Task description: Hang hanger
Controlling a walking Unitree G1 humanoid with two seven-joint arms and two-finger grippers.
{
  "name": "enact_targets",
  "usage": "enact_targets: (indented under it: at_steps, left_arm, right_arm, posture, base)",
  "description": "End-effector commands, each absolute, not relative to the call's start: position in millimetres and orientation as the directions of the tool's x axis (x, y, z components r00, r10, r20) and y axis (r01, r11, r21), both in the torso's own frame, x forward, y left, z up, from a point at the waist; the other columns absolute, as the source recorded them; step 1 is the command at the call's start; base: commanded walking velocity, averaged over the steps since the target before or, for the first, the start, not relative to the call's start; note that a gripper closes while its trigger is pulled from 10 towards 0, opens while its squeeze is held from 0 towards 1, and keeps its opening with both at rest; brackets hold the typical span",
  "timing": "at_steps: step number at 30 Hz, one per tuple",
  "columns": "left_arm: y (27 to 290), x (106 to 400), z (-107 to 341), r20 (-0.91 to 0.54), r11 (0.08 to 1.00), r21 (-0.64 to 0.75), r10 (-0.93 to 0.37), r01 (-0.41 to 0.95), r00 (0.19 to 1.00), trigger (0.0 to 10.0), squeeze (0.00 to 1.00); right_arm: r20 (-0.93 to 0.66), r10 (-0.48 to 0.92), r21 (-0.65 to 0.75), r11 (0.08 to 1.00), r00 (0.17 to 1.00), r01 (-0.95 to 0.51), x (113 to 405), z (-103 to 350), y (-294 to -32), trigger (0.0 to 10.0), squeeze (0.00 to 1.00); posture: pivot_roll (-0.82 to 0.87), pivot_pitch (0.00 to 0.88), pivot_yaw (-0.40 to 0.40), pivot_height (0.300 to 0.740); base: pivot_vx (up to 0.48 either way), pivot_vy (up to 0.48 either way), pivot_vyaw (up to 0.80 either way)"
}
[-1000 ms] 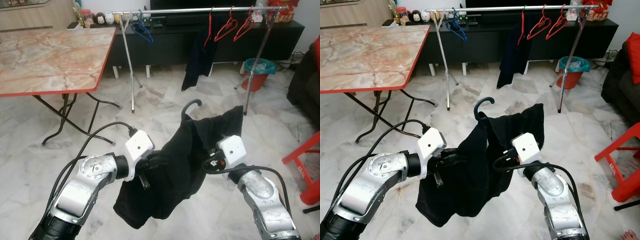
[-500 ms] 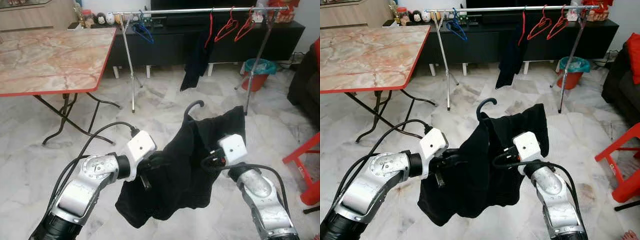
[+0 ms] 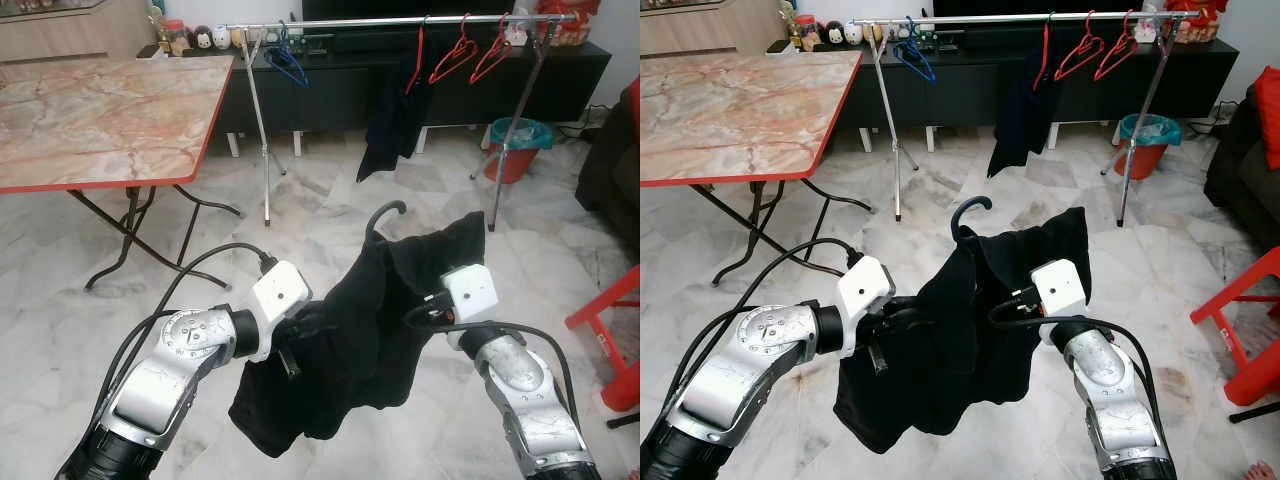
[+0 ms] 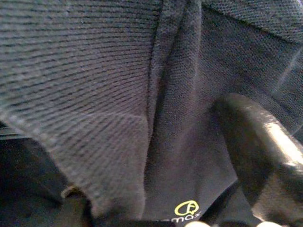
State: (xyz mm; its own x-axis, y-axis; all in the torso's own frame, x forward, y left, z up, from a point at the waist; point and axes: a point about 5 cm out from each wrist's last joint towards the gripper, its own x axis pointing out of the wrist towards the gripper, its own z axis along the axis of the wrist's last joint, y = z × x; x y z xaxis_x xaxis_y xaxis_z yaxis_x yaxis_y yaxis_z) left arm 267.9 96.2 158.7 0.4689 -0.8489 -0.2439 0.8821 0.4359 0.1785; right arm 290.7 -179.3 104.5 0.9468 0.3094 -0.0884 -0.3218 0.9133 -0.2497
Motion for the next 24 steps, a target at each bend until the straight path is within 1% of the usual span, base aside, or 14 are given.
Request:
enact_targets:
  at_steps: [1,5,8,11,12,13,15,17,24]
  left_arm:
    - [96.1,268.8,172.4,-0.205,0.424,0.244,-0.856,0.872,0.474,10.0,0.00]
    - [97.5,269.9,170.4,-0.210,0.430,0.246,-0.851,0.869,0.481,10.0,0.00]
    - [100.8,272.2,168.2,-0.220,0.445,0.259,-0.837,0.857,0.501,10.0,0.00]
    - [108.3,278.4,164.7,-0.228,0.488,0.287,-0.801,0.824,0.554,10.0,0.00]
    - [108.3,278.4,164.7,-0.228,0.488,0.287,-0.801,0.824,0.554,10.0,0.00]
    - [112.7,281.4,162.0,-0.238,0.505,0.302,-0.781,0.808,0.577,10.0,0.00]
    - [116.4,283.2,159.2,-0.250,0.514,0.314,-0.766,0.798,0.592,10.0,0.00]
    - [126.4,287.9,152.1,-0.284,0.540,0.354,-0.716,0.764,0.638,10.0,0.00]
    - [130.8,289.7,148.4,-0.290,0.552,0.372,-0.695,0.746,0.658,10.0,0.00]
  right_arm:
    - [-0.085,0.276,-0.259,0.922,0.957,-0.289,293.1,106.1,-185.2,0.0,0.00]
    - [-0.081,0.275,-0.259,0.923,0.958,-0.286,293.3,106.5,-185.4,0.0,0.00]
    - [-0.077,0.280,-0.259,0.921,0.957,-0.291,293.2,106.9,-184.4,0.0,0.00]
    - [-0.081,0.287,-0.263,0.917,0.955,-0.298,292.8,106.0,-182.8,0.0,0.00]
    - [-0.081,0.287,-0.263,0.917,0.955,-0.298,292.8,106.0,-182.8,0.0,0.00]
    - [-0.081,0.288,-0.263,0.917,0.954,-0.299,292.9,105.8,-182.3,0.0,0.00]
    - [-0.081,0.289,-0.263,0.917,0.954,-0.300,293.0,105.9,-181.8,0.0,0.00]
    - [-0.085,0.289,-0.265,0.916,0.954,-0.301,293.4,105.2,-181.4,0.0,0.00]
    - [-0.092,0.293,-0.267,0.914,0.952,-0.307,293.5,103.9,-180.3,0.0,0.00]
  posture:
    - [-0.01,0.000,0.018,0.740]
    - [-0.01,0.000,0.020,0.740]
    - [-0.01,0.000,0.020,0.740]
    - [-0.01,0.000,0.021,0.740]
    - [-0.01,0.000,0.021,0.740]
    - [-0.01,0.000,0.022,0.740]
    - [-0.01,0.000,0.022,0.740]
    - [-0.01,0.000,0.021,0.740]
    - [-0.01,0.000,0.020,0.740]
  base:
    - [0.000,0.000,0.00]
    - [0.000,0.000,0.00]
    - [0.000,0.000,0.00]
    - [0.000,0.000,0.00]
    - [0.000,0.000,0.00]
    - [0.000,0.000,0.00]
    - [0.000,0.000,0.00]
    - [0.000,0.000,0.00]
    - [0.000,0.000,0.00]
